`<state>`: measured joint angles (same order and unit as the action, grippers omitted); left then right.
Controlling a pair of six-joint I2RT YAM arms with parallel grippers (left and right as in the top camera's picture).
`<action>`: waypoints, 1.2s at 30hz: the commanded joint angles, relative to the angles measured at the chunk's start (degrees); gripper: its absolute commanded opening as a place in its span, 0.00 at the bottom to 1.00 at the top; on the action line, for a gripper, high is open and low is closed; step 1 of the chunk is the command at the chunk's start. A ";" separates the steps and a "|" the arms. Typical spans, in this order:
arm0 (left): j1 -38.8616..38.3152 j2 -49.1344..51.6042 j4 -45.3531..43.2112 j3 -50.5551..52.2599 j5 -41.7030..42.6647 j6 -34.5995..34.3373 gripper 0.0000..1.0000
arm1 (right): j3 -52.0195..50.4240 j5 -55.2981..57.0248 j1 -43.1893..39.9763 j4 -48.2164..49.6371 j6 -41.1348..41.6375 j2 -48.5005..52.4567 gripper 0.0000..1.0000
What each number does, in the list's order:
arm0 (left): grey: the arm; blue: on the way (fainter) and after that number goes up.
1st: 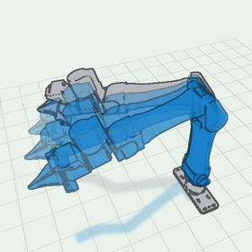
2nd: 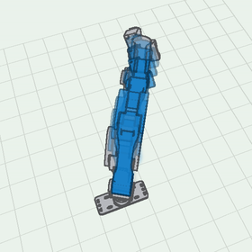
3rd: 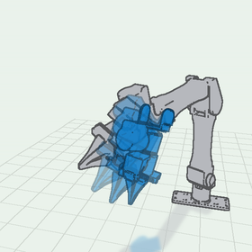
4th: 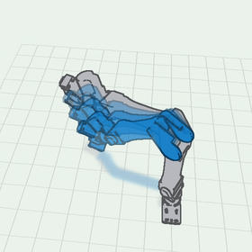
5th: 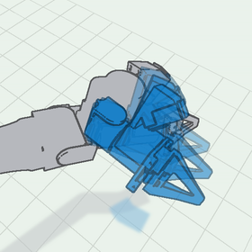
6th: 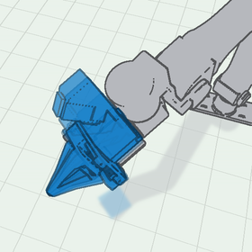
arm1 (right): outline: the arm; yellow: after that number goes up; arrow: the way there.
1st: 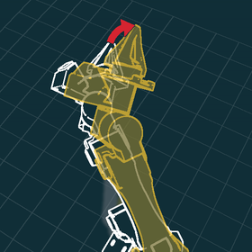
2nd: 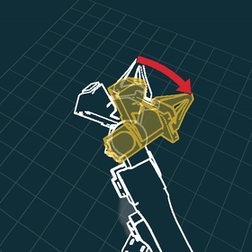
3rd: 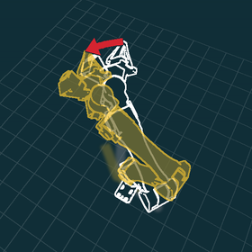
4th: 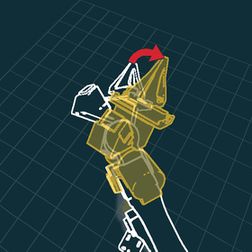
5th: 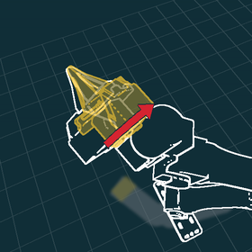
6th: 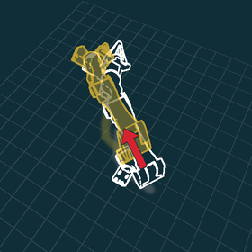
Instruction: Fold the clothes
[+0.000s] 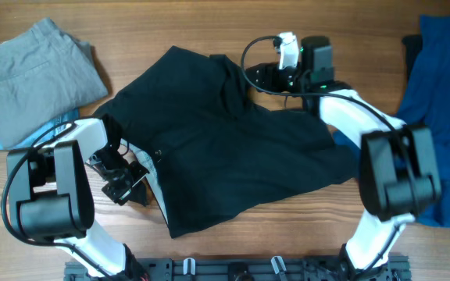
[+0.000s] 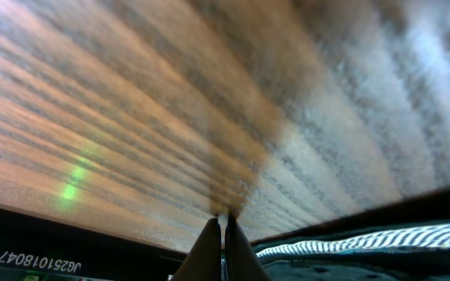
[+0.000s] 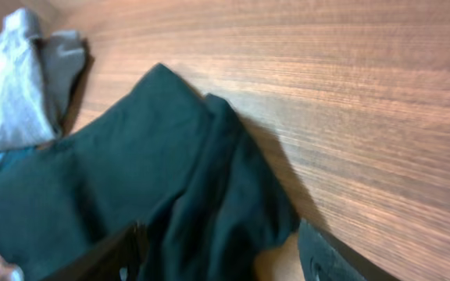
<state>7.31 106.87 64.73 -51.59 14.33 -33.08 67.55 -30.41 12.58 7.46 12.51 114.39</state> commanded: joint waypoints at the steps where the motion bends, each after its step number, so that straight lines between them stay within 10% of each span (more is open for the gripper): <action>1: 0.57 1.03 -3.93 0.48 -3.93 0.31 0.04 | 0.22 0.02 0.72 3.56 3.34 5.95 0.68; 5: 0.57 1.03 -4.81 0.48 -3.91 0.28 0.04 | 0.22 -0.02 1.75 5.84 5.49 9.57 0.61; 8: 0.57 1.03 -5.25 0.48 -3.89 0.28 0.04 | 0.24 -0.04 2.51 7.28 5.66 9.68 0.04; 16: 0.57 1.03 -14.27 0.48 6.03 0.31 0.04 | 11.19 4.22 -13.38 0.70 5.51 -2.49 0.04; 21: 0.57 1.03 -16.35 0.48 6.34 0.31 0.05 | 10.10 19.06 -18.45 -39.08 5.66 -6.38 0.31; 24: 0.57 1.03 -16.55 0.48 10.62 2.80 0.09 | 8.90 35.43 -18.51 -47.19 5.68 -6.43 0.47; 31: -4.61 1.03 -26.62 0.48 23.61 12.11 0.61 | 9.38 30.47 -18.78 -54.69 7.17 -19.23 0.65; 36: -11.74 1.05 -35.41 0.48 23.54 7.21 0.70 | 9.35 26.47 -18.78 -62.84 6.99 -23.87 0.71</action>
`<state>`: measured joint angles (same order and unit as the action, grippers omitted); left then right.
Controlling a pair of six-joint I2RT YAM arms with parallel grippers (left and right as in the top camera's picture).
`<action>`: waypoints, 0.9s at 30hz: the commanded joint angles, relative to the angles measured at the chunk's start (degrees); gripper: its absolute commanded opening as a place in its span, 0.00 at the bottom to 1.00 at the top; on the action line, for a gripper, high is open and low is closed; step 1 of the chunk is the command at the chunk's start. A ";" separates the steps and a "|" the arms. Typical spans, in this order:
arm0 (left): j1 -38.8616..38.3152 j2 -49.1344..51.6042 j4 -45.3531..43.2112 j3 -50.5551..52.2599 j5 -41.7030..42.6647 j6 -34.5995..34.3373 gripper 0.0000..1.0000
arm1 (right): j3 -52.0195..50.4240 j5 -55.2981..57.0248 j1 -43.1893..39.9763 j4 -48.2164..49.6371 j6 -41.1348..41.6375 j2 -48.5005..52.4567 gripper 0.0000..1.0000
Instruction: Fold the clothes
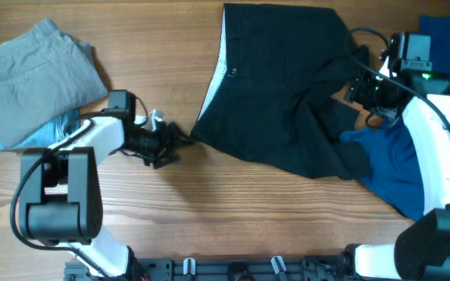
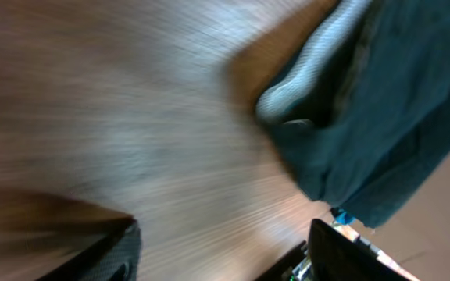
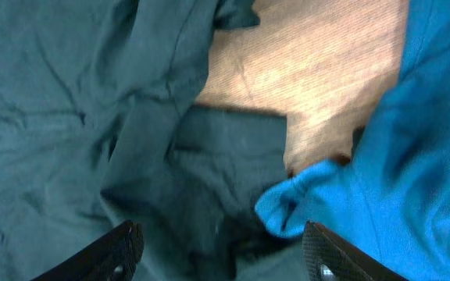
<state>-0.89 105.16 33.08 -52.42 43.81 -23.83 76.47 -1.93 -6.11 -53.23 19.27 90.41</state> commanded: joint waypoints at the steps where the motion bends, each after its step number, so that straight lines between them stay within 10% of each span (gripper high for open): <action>1: -5.31 2.75 -7.06 1.31 -6.25 -4.26 0.72 | 0.28 -2.49 -0.09 -3.65 0.24 0.11 0.71; 4: -8.28 2.75 -13.64 1.31 -12.09 -9.70 0.69 | 0.28 -6.21 -0.09 -4.92 0.20 0.11 0.71; 7: -9.16 2.75 -18.34 1.31 -14.43 -10.29 0.04 | 0.28 -10.58 -0.07 -6.10 -1.27 0.11 0.71; 16: 15.39 -3.82 18.05 1.44 -27.30 -12.33 0.04 | -0.33 -7.41 -0.09 -2.89 -2.58 3.13 0.73; 19: 15.10 -4.55 21.20 1.42 -24.11 -10.93 0.29 | -0.33 -13.05 -0.07 -1.95 -2.75 7.85 0.73; 25: 14.01 -16.74 18.91 -3.54 -25.62 -10.23 0.31 | -0.33 -21.33 -0.07 3.63 -4.46 17.25 0.70; 27: 11.23 -20.65 9.11 -5.07 -25.22 -6.27 0.53 | -0.33 -24.98 0.07 6.23 -4.26 20.20 0.68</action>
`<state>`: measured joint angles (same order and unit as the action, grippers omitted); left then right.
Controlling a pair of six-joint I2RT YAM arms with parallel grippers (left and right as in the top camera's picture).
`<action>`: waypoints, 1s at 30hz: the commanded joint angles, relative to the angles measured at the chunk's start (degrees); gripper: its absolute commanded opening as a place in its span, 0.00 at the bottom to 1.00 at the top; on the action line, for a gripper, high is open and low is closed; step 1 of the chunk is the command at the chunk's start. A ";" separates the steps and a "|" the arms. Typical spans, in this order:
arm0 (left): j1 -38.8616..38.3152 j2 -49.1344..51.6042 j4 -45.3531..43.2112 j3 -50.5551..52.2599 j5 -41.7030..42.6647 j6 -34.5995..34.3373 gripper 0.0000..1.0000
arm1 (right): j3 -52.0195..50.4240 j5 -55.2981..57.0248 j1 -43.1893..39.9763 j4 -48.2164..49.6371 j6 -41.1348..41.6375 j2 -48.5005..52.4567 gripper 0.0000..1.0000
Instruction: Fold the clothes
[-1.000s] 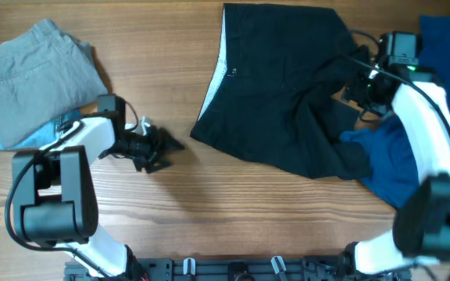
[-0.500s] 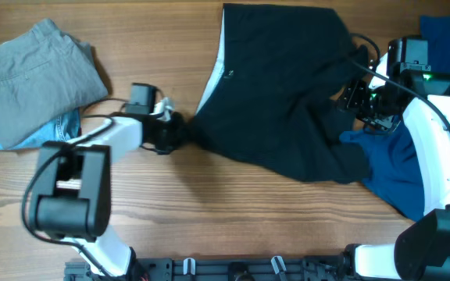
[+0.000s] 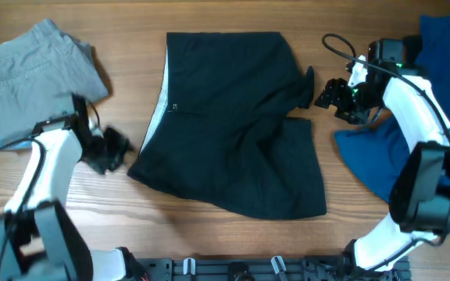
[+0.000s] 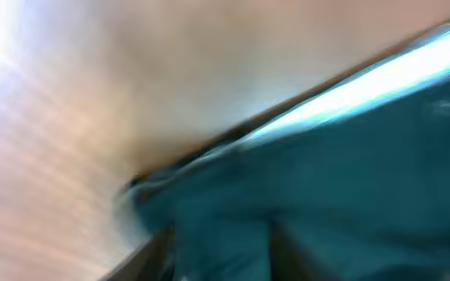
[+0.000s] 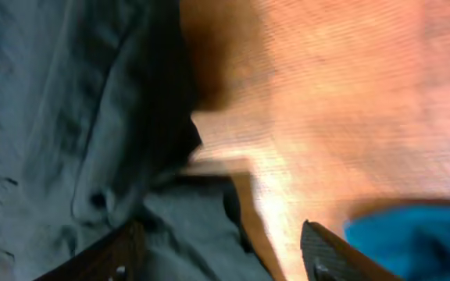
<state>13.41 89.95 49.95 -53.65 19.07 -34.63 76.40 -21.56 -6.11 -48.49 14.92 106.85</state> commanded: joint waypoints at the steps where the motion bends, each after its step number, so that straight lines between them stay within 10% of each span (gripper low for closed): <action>1: -6.38 -6.05 -16.31 -3.85 -0.48 7.61 0.66 | -0.26 -6.88 0.55 2.45 0.02 5.75 0.68; 11: -18.84 20.48 -52.54 -8.59 2.75 11.54 0.73 | -0.26 -7.21 3.63 1.90 0.11 8.87 0.72; 28: -18.18 27.54 -52.85 -9.38 -2.16 11.89 0.69 | -0.26 -7.17 3.63 1.33 0.26 8.87 0.72; 30: -19.30 27.56 -52.09 -9.35 -0.50 11.93 0.54 | -0.26 -7.19 3.63 1.51 0.26 8.87 0.72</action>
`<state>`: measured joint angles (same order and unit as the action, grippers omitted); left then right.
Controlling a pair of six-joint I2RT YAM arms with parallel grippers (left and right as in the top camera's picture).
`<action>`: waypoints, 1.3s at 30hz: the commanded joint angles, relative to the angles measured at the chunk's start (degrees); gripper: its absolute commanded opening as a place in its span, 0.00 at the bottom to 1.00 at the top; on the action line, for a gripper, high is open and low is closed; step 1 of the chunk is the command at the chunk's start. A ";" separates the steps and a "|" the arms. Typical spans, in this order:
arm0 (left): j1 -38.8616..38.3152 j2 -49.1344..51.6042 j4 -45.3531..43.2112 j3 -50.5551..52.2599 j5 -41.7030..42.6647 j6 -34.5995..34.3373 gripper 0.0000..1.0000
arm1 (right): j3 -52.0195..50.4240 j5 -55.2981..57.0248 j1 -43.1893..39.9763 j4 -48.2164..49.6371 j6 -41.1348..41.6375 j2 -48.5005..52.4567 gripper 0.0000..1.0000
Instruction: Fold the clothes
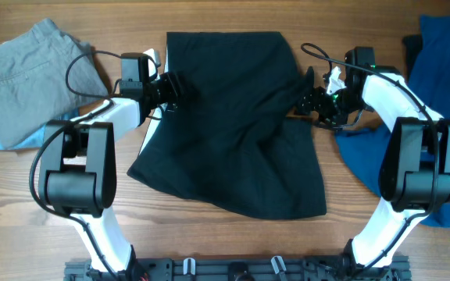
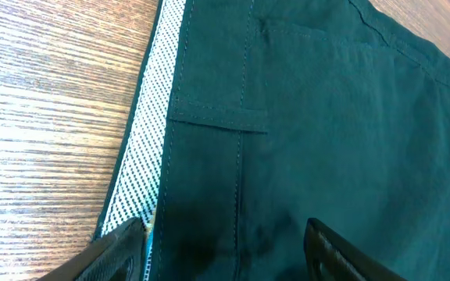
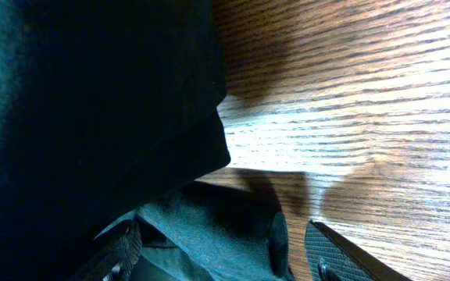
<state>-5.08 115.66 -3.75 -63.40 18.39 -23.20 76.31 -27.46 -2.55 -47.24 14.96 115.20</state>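
Black shorts lie spread over the middle of the table, their white dotted waistband lining along the left edge. My left gripper sits at the upper left of the waistband; in the left wrist view it is open, straddling the dark cloth. My right gripper is at the shorts' right edge. It is open too, with a loose fold of dark fabric between its fingers.
Folded grey shorts lie at the far left on top of a light blue garment. A crumpled blue garment fills the right side, close behind my right arm. Bare wooden table shows in front.
My left gripper has gone from beside the shorts' lower left corner up to the waistband. My right gripper has shifted left onto the shorts' right edge. The shorts lie as before.
The shorts first lay crumpled and slanted mid-table, my left gripper shut at their lower left. Then they sat at the back right against the blue garment, both grippers open. Later they lay spread in the centre, and both open grippers are now on their edges.
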 commanded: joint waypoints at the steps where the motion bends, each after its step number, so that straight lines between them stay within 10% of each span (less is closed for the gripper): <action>1: -1.36 1.86 1.38 0.39 0.17 0.50 0.44 | -0.17 -1.29 0.07 0.33 0.22 0.52 0.72; 4: -1.16 1.86 -0.42 0.37 0.02 0.46 0.04 | -0.17 -1.29 0.07 0.55 0.09 0.52 0.73; 19: 5.73 -1.25 3.23 0.37 15.19 -5.07 0.04 | -0.22 4.39 5.29 9.73 -1.11 0.68 0.72; 20: 5.09 -1.25 4.20 0.39 15.08 -3.82 0.04 | -0.22 5.25 5.60 9.99 -0.85 0.70 0.68; 24: 1.53 -1.20 8.11 0.50 8.07 -3.56 0.15 | -0.22 6.67 6.03 14.08 -0.55 0.74 0.04; 29: -2.99 -1.16 9.27 0.52 -0.39 -3.56 0.20 | -0.22 16.98 6.03 19.10 3.02 0.74 0.04; 32: -3.45 -0.35 10.38 0.55 -1.99 -3.58 0.20 | -0.22 17.20 6.03 18.08 3.02 0.74 0.44; 39: -3.45 2.23 10.88 0.55 -2.01 -3.58 0.25 | -0.28 17.14 6.36 23.56 3.06 2.54 0.46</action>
<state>-8.21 114.37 5.39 -64.01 19.31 -27.49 76.20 -11.46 3.33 -25.56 17.78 115.24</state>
